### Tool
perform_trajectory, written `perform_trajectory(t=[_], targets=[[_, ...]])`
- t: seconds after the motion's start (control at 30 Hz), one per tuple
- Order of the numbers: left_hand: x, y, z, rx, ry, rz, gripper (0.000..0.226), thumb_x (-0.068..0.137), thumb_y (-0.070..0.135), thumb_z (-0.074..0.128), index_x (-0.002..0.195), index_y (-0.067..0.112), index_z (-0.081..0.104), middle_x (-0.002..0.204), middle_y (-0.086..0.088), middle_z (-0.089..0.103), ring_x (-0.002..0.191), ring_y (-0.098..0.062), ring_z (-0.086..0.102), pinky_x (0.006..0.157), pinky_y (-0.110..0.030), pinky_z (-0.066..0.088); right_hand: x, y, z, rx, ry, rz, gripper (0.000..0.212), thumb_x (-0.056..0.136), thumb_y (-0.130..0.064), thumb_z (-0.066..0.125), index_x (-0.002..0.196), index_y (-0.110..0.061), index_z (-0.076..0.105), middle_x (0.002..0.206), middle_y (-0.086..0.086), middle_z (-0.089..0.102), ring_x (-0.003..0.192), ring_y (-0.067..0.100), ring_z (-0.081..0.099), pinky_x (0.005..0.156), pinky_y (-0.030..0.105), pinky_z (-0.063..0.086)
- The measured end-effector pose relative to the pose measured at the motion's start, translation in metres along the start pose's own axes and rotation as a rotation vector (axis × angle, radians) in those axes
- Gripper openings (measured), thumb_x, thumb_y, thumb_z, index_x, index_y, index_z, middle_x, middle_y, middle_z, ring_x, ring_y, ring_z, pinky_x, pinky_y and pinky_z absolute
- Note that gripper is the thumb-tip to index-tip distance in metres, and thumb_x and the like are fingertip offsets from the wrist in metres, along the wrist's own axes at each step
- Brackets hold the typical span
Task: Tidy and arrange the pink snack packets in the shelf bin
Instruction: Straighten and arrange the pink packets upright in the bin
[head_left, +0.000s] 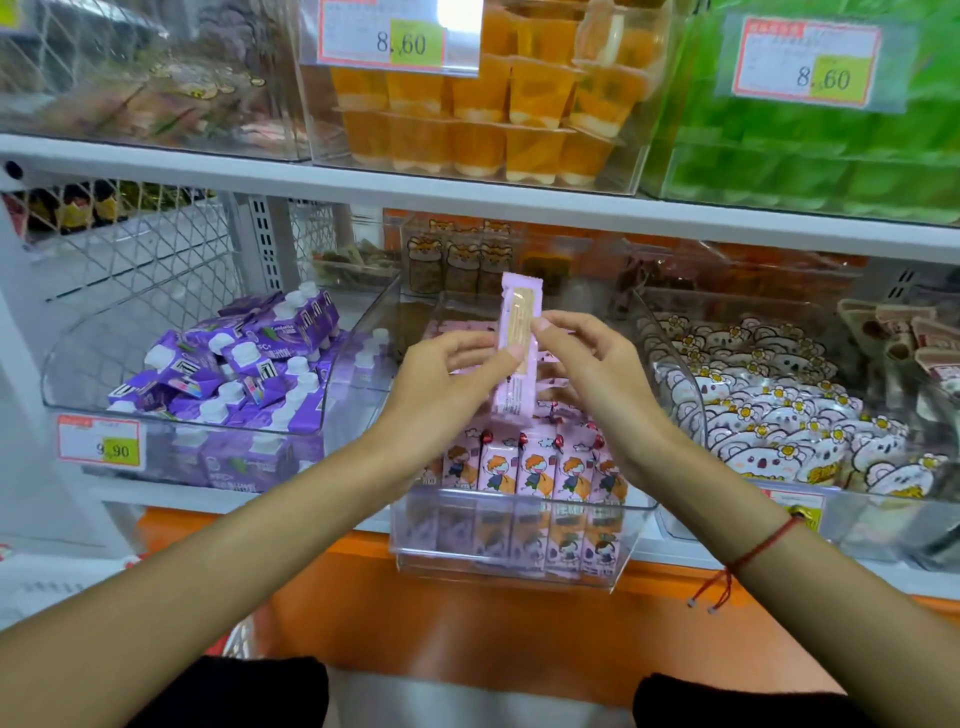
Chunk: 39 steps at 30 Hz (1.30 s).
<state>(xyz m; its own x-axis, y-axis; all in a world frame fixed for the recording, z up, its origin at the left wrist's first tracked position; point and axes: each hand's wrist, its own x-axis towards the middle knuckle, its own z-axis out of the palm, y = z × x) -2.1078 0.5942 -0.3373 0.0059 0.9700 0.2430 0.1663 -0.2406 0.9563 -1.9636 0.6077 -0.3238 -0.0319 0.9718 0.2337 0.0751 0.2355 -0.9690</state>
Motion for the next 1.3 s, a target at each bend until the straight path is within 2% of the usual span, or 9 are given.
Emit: perform_trajectory(t=[0.17, 0.27, 0.43, 0.63, 0.83, 0.93, 1.03, 1.2, 1.3], targets=[[-0.001, -0.001, -0.002, -0.068, -0.07, -0.082, 0.014, 0.089, 0.035, 0.064, 0.102, 0.029, 0.064, 0.092, 0.019, 0.069, 0.076, 0.015, 0.063, 0.064, -0.002, 0.047, 0.0, 0.003, -0.001, 0.011, -0.005, 0.043, 0.027, 0.092, -0.026, 0.062, 0.115, -0.01, 0.061, 0.079, -0.008, 0.067, 0.06, 0.005, 0.061, 0.063, 0.022, 0.052], [-0.001, 0.001, -0.003, -0.075, -0.114, -0.082, 0.013, 0.092, 0.026, 0.061, 0.104, 0.031, 0.064, 0.096, 0.017, 0.07, 0.085, 0.008, 0.066, 0.072, -0.007, 0.051, 0.0, 0.003, -0.003, 0.027, -0.028, 0.032, 0.031, 0.091, -0.023, 0.063, 0.12, -0.013, 0.059, 0.078, -0.011, 0.068, 0.064, 0.004, 0.062, 0.067, 0.022, 0.053], [-0.001, 0.005, -0.007, -0.021, -0.08, 0.03, 0.034, 0.09, 0.006, 0.062, 0.121, 0.017, 0.054, 0.121, 0.004, 0.061, 0.109, -0.002, 0.058, 0.084, -0.004, 0.046, -0.001, 0.0, -0.006, -0.024, -0.151, -0.076, 0.04, 0.085, -0.007, 0.067, 0.124, -0.018, 0.059, 0.106, -0.002, 0.067, 0.095, 0.004, 0.063, 0.08, 0.017, 0.052], [-0.001, 0.003, -0.008, -0.027, -0.073, 0.09, 0.038, 0.089, -0.005, 0.059, 0.116, 0.02, 0.052, 0.109, 0.013, 0.061, 0.101, 0.008, 0.056, 0.084, -0.002, 0.044, -0.002, 0.001, -0.007, -0.04, -0.202, -0.191, 0.038, 0.081, -0.001, 0.07, 0.108, -0.028, 0.063, 0.102, -0.003, 0.065, 0.088, 0.009, 0.06, 0.085, 0.021, 0.05], [-0.001, 0.004, -0.008, 0.006, -0.083, 0.116, 0.036, 0.089, 0.001, 0.061, 0.118, 0.019, 0.052, 0.112, 0.011, 0.06, 0.101, 0.006, 0.056, 0.085, -0.002, 0.044, -0.001, 0.002, -0.009, -0.064, -0.195, -0.2, 0.038, 0.084, -0.01, 0.07, 0.116, -0.03, 0.062, 0.104, -0.007, 0.066, 0.093, 0.003, 0.063, 0.082, 0.017, 0.05], [-0.003, 0.008, -0.006, 0.032, 0.034, 0.222, 0.031, 0.086, 0.01, 0.068, 0.113, 0.019, 0.055, 0.107, 0.012, 0.062, 0.095, 0.003, 0.06, 0.083, -0.007, 0.047, -0.002, 0.001, -0.009, -0.053, -0.147, -0.169, 0.049, 0.082, -0.028, 0.071, 0.129, -0.028, 0.055, 0.114, -0.002, 0.065, 0.102, 0.004, 0.064, 0.087, 0.023, 0.052], [-0.006, 0.01, -0.005, 0.131, 0.183, 0.341, 0.03, 0.08, 0.025, 0.075, 0.105, 0.024, 0.059, 0.1, 0.014, 0.066, 0.091, -0.006, 0.063, 0.079, -0.02, 0.052, -0.005, -0.001, -0.004, -0.009, -0.068, -0.148, 0.063, 0.07, -0.046, 0.072, 0.125, -0.021, 0.054, 0.111, -0.001, 0.065, 0.099, 0.007, 0.066, 0.086, 0.027, 0.053], [-0.009, 0.004, -0.005, 0.314, 0.169, 0.433, 0.032, 0.079, 0.035, 0.076, 0.106, 0.028, 0.062, 0.102, 0.015, 0.064, 0.096, -0.005, 0.06, 0.084, -0.035, 0.051, -0.006, -0.003, 0.0, 0.0, 0.006, -0.154, 0.036, 0.083, -0.032, 0.071, 0.108, -0.011, 0.059, 0.096, 0.004, 0.07, 0.084, 0.008, 0.069, 0.078, 0.024, 0.057], [-0.004, 0.001, -0.008, 0.328, 0.104, 0.347, 0.045, 0.079, 0.038, 0.075, 0.119, 0.028, 0.057, 0.119, 0.011, 0.06, 0.11, -0.005, 0.056, 0.095, -0.035, 0.048, -0.002, -0.002, -0.004, 0.072, 0.001, -0.064, 0.025, 0.091, -0.027, 0.063, 0.107, -0.008, 0.061, 0.092, 0.002, 0.073, 0.08, 0.008, 0.07, 0.074, 0.022, 0.056]])
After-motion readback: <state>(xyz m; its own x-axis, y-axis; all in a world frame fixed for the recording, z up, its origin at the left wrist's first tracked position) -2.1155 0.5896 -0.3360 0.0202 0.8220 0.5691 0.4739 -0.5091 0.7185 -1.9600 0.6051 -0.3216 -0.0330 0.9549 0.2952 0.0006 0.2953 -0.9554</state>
